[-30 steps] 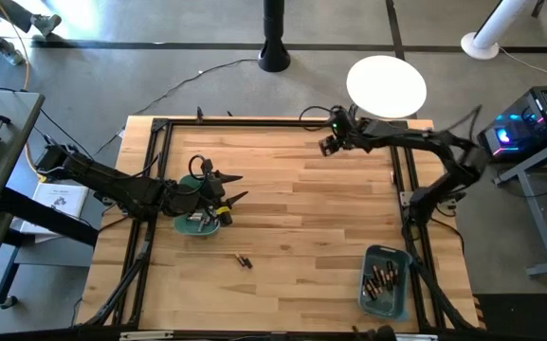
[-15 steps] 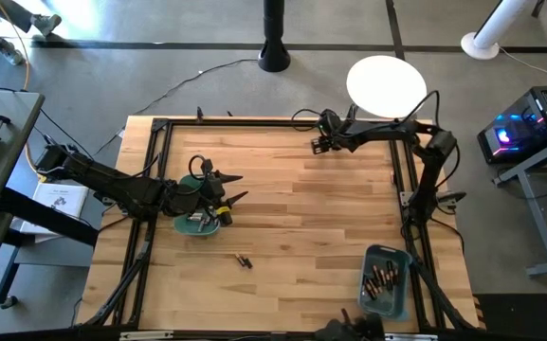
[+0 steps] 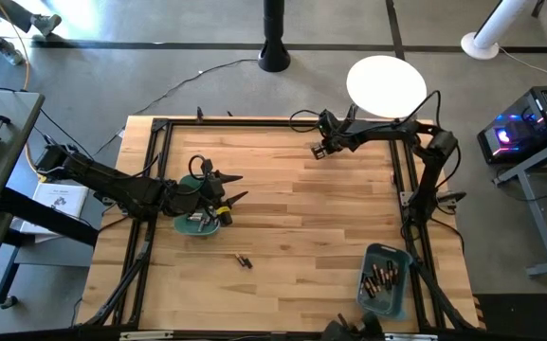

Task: Sort batteries
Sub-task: Put the black battery into the blue bin

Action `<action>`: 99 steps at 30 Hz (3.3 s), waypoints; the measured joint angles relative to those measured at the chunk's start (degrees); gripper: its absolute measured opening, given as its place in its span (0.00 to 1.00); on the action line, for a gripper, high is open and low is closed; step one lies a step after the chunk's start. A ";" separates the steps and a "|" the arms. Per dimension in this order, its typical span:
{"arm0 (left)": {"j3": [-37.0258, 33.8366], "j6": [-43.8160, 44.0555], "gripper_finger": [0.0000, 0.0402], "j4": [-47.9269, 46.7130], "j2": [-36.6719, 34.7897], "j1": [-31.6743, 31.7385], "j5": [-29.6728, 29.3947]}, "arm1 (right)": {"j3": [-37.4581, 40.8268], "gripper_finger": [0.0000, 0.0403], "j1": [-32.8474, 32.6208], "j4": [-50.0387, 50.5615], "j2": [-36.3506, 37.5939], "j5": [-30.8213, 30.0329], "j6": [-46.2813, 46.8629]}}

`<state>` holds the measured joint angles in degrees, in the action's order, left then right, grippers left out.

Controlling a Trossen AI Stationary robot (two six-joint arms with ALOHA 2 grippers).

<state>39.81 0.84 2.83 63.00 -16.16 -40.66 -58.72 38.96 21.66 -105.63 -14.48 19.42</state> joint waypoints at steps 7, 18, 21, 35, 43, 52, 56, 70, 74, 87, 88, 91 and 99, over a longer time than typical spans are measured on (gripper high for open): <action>0.00 0.00 0.50 0.00 0.00 0.00 0.00 | 0.28 0.05 -2.47 1.83 3.34 4.06 -1.61; 0.00 0.00 0.50 -0.06 0.00 -0.01 0.00 | 0.20 0.04 -30.23 20.77 25.28 2.70 2.38; 0.00 0.02 0.50 -0.04 0.00 -0.04 0.00 | 0.17 0.04 -44.08 26.74 31.60 2.77 12.42; 0.00 1.51 0.50 0.02 0.00 -0.04 0.17 | 0.17 0.04 -96.67 31.35 33.86 4.04 75.84; 0.00 1.53 0.50 0.09 -0.01 -0.04 0.17 | 5.74 0.04 -101.69 26.35 26.75 15.62 91.23; 0.00 1.52 0.50 0.11 0.00 -0.05 0.17 | 15.05 0.10 -99.65 13.90 25.36 20.09 89.85; 0.00 1.51 0.50 0.11 0.00 -0.07 0.18 | 16.72 0.16 -98.61 14.95 25.37 21.73 91.64; 0.00 1.51 0.50 0.09 0.00 -0.07 0.20 | 13.51 0.36 -93.38 25.12 39.64 20.17 86.82; 0.00 1.51 0.50 0.08 0.00 -0.07 0.21 | 6.41 0.36 -88.81 37.23 42.82 11.80 79.27; 0.00 1.43 0.50 0.07 0.00 -0.07 0.22 | 2.14 0.37 -51.89 51.39 43.76 -8.05 39.90; 0.00 1.21 0.50 0.07 0.00 -0.07 0.22 | 3.27 0.37 -48.02 51.43 43.75 -7.93 38.11; 0.00 1.03 0.50 0.07 0.00 -0.07 0.22 | 6.87 0.38 -37.20 51.24 43.14 -7.90 33.43; 0.02 0.07 0.50 0.07 -0.02 -0.04 0.22 | 11.21 0.38 -18.13 46.73 32.66 -7.86 22.35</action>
<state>39.83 0.91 2.90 62.98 -16.21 -40.45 -47.51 20.83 68.40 -72.98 -22.34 41.78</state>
